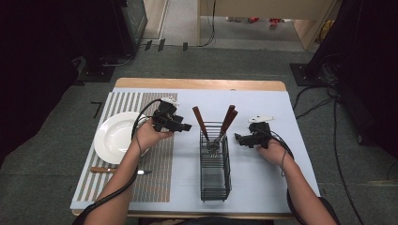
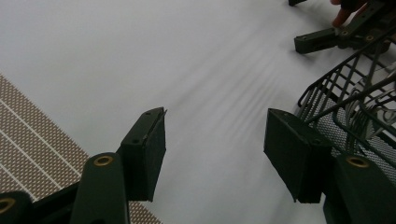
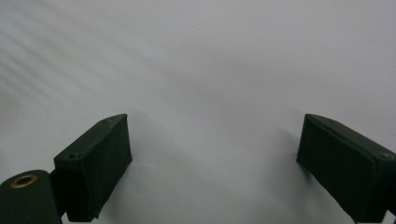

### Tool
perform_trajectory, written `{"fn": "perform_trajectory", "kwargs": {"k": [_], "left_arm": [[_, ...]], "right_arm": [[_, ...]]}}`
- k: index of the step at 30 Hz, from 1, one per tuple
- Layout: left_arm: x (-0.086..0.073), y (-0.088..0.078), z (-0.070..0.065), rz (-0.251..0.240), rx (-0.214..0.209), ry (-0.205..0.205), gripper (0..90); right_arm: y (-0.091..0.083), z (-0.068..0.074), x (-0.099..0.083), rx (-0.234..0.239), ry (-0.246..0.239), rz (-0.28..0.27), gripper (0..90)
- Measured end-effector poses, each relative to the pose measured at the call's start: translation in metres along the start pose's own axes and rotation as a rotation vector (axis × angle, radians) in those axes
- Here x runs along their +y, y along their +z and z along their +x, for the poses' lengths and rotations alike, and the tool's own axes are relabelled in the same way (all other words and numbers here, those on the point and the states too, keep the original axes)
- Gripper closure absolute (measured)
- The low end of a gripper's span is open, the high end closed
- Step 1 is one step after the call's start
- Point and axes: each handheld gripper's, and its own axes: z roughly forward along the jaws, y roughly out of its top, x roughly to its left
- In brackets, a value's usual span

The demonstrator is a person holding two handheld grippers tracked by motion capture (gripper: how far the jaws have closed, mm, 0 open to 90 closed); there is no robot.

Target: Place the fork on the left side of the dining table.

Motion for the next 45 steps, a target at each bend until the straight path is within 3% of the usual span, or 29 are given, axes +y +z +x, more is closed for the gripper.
{"fn": "perform_trajectory", "kwargs": {"k": [8,15,24,45], "left_arm": [[0.007,-0.01,-0.009,-0.01,-0.009,0.03,39.5],[0.01,-0.017,-0.012,0.002,-0.009,0.024,41.6],[0.018,-0.031,-0.02,-0.026,-0.028,0.036,41.3],[0.042,-0.063,-0.054,-0.08,-0.069,0.131,42.3]], "right_arm": [[0.0,0.0,0.0,0.0,-0.002,-0.001,9.0],[0.0,0.0,0.0,0.0,0.001,0.0,9.0],[0.0,0.0,0.0,0.0,-0.001,-0.001,9.0],[0.0,0.0,0.0,-0.001,-0.002,-0.004,9.0]]}}
